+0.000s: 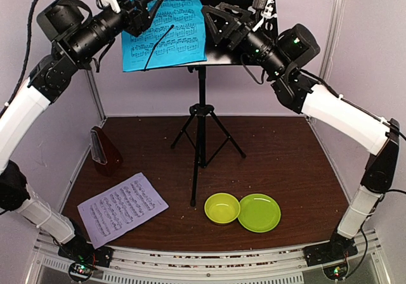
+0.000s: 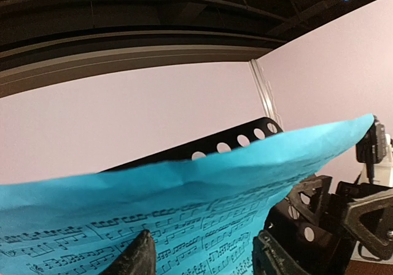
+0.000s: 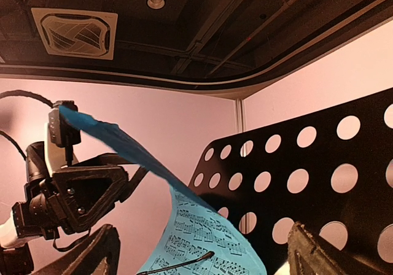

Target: Set up the instrument practice props

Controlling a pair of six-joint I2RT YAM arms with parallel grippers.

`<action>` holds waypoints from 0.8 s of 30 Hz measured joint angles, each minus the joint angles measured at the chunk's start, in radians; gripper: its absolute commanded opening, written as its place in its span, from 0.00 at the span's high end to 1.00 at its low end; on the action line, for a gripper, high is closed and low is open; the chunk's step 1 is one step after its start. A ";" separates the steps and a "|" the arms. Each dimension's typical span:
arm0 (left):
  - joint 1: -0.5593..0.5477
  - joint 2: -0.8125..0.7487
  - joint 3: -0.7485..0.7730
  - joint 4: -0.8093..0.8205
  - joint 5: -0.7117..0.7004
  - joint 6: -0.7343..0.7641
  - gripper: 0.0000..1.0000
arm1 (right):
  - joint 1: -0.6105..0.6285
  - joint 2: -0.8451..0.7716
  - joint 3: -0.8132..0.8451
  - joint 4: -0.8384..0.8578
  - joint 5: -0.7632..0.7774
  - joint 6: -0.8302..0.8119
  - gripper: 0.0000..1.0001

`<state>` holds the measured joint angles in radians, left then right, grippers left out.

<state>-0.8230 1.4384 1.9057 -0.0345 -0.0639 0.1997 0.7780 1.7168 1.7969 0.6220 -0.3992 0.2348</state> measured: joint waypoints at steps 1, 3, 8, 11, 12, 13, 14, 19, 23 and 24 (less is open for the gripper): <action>0.005 0.025 0.039 -0.016 -0.006 0.003 0.44 | 0.000 -0.009 -0.009 0.003 0.001 0.000 0.03; 0.017 0.074 0.115 -0.048 -0.016 0.008 0.44 | 0.000 -0.027 -0.027 0.011 0.002 0.000 0.03; 0.049 0.176 0.259 -0.107 -0.034 0.020 0.40 | 0.000 -0.062 -0.062 0.028 0.005 -0.003 0.02; 0.067 0.232 0.337 -0.135 -0.045 0.027 0.35 | -0.001 -0.077 -0.077 0.031 0.005 -0.004 0.01; 0.072 0.247 0.358 -0.148 -0.048 0.031 0.34 | -0.001 -0.081 -0.081 0.035 0.006 -0.004 0.01; 0.076 0.256 0.368 -0.153 -0.051 0.034 0.33 | -0.001 -0.085 -0.086 0.036 0.006 -0.004 0.00; 0.079 0.266 0.380 -0.159 -0.056 0.039 0.32 | -0.001 -0.089 -0.090 0.037 0.006 -0.004 0.00; 0.090 0.303 0.420 -0.182 -0.064 0.048 0.28 | -0.002 -0.097 -0.103 0.042 0.007 -0.005 0.00; 0.098 0.315 0.444 -0.203 -0.064 0.049 0.25 | -0.002 -0.097 -0.111 0.041 0.007 -0.008 0.00; 0.100 0.319 0.455 -0.208 -0.064 0.049 0.24 | -0.002 -0.097 -0.113 0.041 0.007 -0.008 0.00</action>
<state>-0.7227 1.7576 2.3604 -0.2428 -0.1280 0.2485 0.7765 1.6196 1.6844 0.6632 -0.3920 0.2264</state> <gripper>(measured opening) 0.749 0.998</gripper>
